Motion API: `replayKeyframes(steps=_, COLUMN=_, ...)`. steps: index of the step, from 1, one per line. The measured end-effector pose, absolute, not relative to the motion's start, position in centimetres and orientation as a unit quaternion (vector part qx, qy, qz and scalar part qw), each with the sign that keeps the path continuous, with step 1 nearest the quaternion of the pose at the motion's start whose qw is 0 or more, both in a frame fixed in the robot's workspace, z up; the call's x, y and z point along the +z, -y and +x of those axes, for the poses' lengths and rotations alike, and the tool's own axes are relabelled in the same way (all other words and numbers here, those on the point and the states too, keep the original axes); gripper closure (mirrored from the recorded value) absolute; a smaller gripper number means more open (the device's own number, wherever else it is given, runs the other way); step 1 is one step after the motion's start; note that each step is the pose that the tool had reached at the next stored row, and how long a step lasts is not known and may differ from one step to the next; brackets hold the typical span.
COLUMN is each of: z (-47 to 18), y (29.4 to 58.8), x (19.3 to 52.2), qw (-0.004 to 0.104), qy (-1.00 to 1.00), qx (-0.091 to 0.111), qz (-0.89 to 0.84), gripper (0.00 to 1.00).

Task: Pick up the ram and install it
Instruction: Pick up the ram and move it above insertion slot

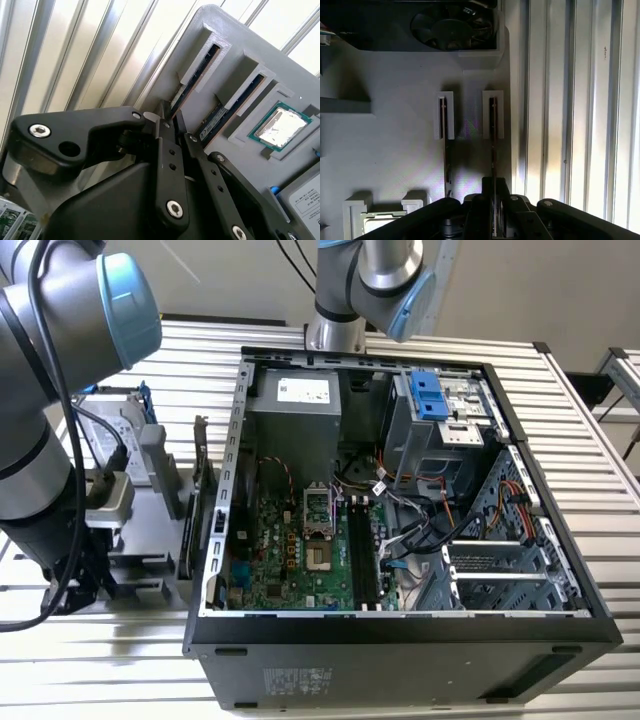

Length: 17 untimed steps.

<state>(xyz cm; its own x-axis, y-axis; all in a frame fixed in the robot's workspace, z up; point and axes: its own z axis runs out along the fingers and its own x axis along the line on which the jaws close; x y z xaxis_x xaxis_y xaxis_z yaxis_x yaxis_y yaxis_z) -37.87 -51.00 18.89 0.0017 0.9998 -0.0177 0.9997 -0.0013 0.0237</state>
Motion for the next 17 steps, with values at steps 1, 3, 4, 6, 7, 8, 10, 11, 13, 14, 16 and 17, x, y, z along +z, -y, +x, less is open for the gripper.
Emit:
replayKeyframes(steps=1, z=-37.87, y=51.00, x=18.89, qw=0.015, qy=-0.706, qx=0.002, qz=0.708, gripper=1.00)
replayKeyframes(steps=3, z=-37.87, y=51.00, x=18.89, qw=0.015, qy=-0.706, qx=0.002, qz=0.708, gripper=1.00)
replayKeyframes(steps=4, z=-37.87, y=51.00, x=18.89, qw=0.015, qy=-0.706, qx=0.002, qz=0.708, gripper=1.00)
replayKeyframes(steps=6, z=-37.87, y=51.00, x=18.89, qw=0.015, qy=-0.706, qx=0.002, qz=0.708, gripper=1.00)
replayKeyframes(steps=7, z=-37.87, y=51.00, x=18.89, qw=0.015, qy=-0.706, qx=0.002, qz=0.708, gripper=1.00)
replayKeyframes(steps=8, z=-37.87, y=51.00, x=18.89, qw=0.015, qy=-0.706, qx=0.002, qz=0.708, gripper=1.00)
replayKeyframes(steps=10, z=-37.87, y=51.00, x=18.89, qw=0.015, qy=-0.706, qx=0.002, qz=0.708, gripper=1.00)
replayKeyframes(steps=11, z=-37.87, y=51.00, x=18.89, qw=0.015, qy=-0.706, qx=0.002, qz=0.708, gripper=1.00)
replayKeyframes(steps=13, z=-37.87, y=51.00, x=18.89, qw=0.015, qy=-0.706, qx=0.002, qz=0.708, gripper=1.00)
replayKeyframes(steps=14, z=-37.87, y=51.00, x=18.89, qw=0.015, qy=-0.706, qx=0.002, qz=0.708, gripper=1.00)
replayKeyframes(steps=16, z=-37.87, y=51.00, x=19.01, qw=0.015, qy=-0.706, qx=0.002, qz=0.708, gripper=1.00)
replayKeyframes(steps=17, z=-37.87, y=51.00, x=19.12, qw=0.015, qy=-0.706, qx=0.002, qz=0.708, gripper=1.00)
